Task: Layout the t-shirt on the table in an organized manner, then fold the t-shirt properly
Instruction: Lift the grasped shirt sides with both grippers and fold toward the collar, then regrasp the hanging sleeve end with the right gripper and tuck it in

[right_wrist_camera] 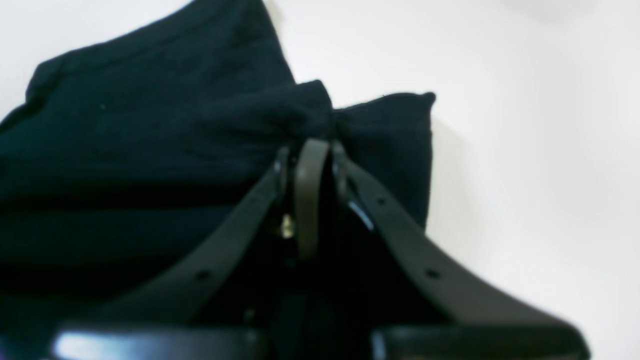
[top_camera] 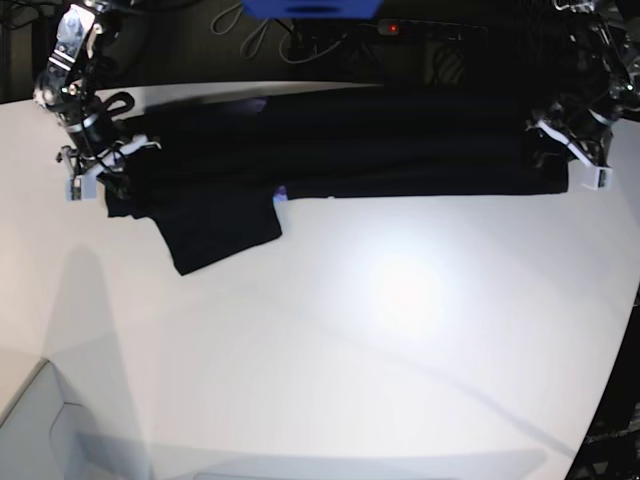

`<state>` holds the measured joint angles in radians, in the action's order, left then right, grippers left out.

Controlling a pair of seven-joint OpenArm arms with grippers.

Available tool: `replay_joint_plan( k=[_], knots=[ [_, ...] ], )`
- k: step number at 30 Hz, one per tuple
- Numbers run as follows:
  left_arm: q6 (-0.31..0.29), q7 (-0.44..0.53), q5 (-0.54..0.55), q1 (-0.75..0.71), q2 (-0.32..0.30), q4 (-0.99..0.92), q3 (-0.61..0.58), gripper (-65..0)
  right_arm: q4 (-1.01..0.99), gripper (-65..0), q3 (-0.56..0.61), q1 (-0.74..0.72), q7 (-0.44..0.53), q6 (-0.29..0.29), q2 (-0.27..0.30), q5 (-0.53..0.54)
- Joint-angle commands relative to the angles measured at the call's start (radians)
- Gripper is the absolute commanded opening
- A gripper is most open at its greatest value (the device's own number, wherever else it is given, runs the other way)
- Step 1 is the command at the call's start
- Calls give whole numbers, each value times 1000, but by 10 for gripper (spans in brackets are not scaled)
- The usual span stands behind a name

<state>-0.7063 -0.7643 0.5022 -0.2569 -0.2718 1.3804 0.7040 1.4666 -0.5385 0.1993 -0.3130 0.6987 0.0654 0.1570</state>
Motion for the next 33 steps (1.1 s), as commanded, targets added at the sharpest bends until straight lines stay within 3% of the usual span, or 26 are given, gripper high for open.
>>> replay_joint_plan(
  k=[1,7,16,18,25,28,33],
  knots=[
    [8,-10,-21,17,-17,-9,4,-325,1,-650,-7,-24,21,-1,7,-21],
    [8,-11,-122,129,-13,-106,-22,-325,-74,-650,-9,-71,22,-1,-12,-144],
    [8,-1,-198,279,-14,-233,-100,-325,-66,-644,-128,-76,-28,-1,-32,-150],
    [8,-10,-198,307,-14,-246,-114,-325,-66,-586,-130,-73,-44,-1,-32,-150],
    [8,-10,-192,311,-20,-241,-123,-325,36,-274,-156,-14,-35,-1,-37,-107],
    [8,-10,-192,308,-22,-244,-123,-325,161,-219,-205,27,-35,-1,-49,6],
    [8,-10,-192,298,-17,-241,-123,-325,248,-212,-229,13,-44,-1,-46,80]
  ],
)
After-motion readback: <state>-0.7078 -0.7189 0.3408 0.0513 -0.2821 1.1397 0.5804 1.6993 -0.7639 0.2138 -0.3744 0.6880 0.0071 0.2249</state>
